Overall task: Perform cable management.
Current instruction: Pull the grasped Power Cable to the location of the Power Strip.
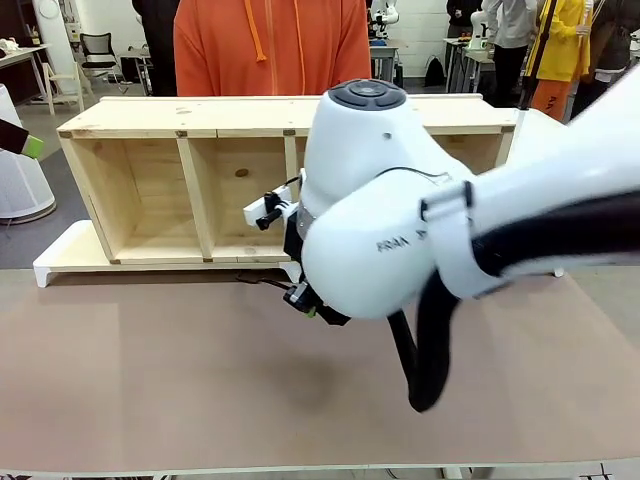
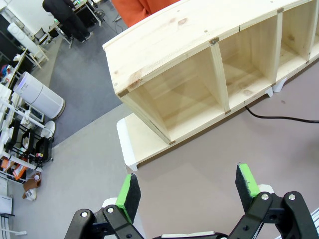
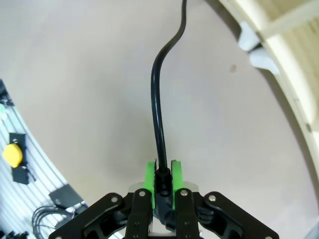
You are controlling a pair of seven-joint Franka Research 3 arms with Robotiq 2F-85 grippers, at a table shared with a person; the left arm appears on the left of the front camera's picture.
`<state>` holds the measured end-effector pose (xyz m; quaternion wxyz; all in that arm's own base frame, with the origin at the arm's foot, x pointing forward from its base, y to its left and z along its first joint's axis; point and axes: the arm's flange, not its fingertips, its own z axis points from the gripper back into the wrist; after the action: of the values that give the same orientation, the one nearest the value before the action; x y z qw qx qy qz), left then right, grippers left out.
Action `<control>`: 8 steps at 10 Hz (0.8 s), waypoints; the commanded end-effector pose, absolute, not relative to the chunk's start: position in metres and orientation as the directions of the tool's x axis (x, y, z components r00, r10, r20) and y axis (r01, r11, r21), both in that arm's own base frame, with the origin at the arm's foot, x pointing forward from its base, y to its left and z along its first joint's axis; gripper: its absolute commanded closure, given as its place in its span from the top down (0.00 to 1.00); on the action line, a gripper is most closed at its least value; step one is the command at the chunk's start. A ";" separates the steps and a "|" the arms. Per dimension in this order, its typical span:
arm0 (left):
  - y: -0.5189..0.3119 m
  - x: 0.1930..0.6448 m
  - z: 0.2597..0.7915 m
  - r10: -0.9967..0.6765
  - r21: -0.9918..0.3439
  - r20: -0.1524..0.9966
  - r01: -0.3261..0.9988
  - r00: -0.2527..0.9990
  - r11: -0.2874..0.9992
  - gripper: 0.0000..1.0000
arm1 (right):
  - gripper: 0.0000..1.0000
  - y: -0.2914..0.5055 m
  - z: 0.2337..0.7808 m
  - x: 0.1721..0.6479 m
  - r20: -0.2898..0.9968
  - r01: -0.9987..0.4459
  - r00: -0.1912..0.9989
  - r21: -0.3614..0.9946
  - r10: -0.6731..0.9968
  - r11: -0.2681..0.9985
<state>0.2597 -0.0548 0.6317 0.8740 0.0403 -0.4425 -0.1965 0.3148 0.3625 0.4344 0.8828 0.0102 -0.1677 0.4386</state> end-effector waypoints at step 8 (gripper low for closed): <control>-0.055 0.262 0.632 -0.379 0.247 0.764 0.305 0.523 0.920 1.00 | 0.16 0.281 0.449 0.213 0.453 -0.501 0.713 -0.207 0.536 0.841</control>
<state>0.2597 -0.0548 0.6317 0.8740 0.0402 -0.4426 -0.1966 0.2374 0.3075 0.4714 0.9206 -0.0239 -0.2437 0.3043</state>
